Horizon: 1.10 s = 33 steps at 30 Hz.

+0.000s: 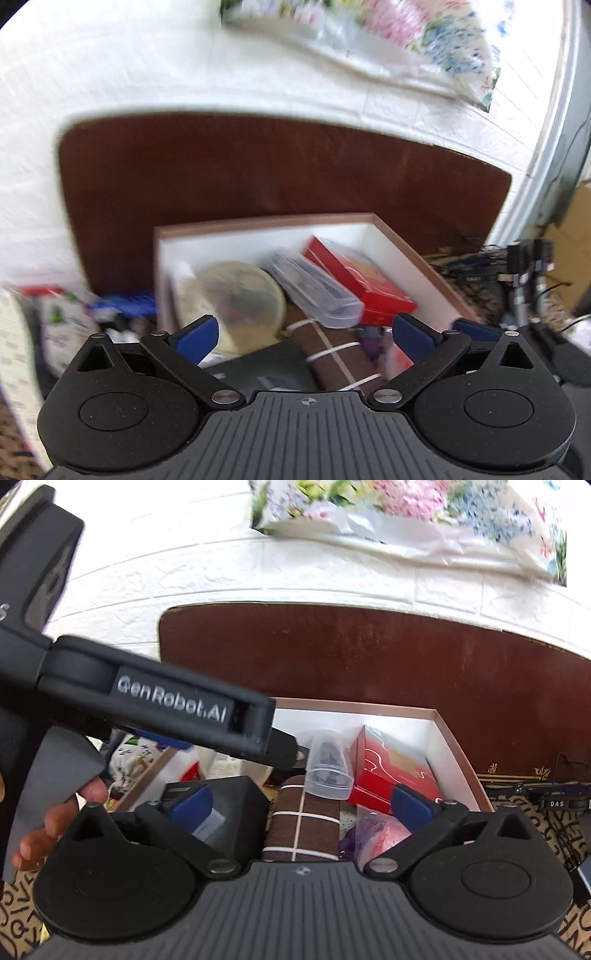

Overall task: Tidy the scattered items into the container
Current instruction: 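Withdraw the left gripper from the box toward the yellow medicine box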

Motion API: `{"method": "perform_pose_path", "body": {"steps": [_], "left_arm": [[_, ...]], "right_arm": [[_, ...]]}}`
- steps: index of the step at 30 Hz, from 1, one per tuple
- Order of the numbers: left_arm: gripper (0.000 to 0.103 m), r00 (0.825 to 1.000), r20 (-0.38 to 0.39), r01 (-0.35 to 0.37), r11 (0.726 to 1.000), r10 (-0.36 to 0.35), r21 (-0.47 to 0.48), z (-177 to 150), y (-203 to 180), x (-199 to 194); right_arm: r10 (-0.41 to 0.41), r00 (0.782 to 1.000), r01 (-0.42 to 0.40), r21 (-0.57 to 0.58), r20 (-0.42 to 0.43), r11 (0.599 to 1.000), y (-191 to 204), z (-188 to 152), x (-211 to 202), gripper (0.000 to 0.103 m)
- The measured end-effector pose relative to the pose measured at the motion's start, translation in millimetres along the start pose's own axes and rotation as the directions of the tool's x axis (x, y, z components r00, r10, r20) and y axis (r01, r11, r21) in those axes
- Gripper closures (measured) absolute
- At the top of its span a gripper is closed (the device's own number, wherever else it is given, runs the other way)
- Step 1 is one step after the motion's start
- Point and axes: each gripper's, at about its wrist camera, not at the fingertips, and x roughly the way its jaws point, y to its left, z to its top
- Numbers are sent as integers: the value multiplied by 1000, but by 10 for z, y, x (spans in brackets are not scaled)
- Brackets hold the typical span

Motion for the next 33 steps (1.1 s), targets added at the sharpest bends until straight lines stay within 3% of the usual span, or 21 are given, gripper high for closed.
{"method": "perform_pose_path", "body": {"steps": [2, 5, 10, 19, 33], "left_arm": [[0, 998, 19, -60, 997, 59, 45, -70, -63, -155], [0, 994, 47, -102, 994, 100, 39, -170, -100, -372], [0, 995, 45, -91, 996, 92, -19, -309, -89, -662], [0, 992, 51, -112, 994, 111, 4, -496, -167, -1020], [0, 993, 27, -117, 993, 117, 1, -809, -185, -1195]], "right_arm": [[-15, 1000, 15, -1, -18, 1000, 15, -15, -57, 0], [-21, 999, 21, 4, -32, 1000, 63, -85, -221, 0], [-33, 998, 33, -9, -47, 999, 137, -198, -420, 0], [-46, 997, 46, 12, -58, 999, 253, -301, -717, 0], [-50, 996, 50, -13, -74, 999, 389, -439, -957, 0]]}}
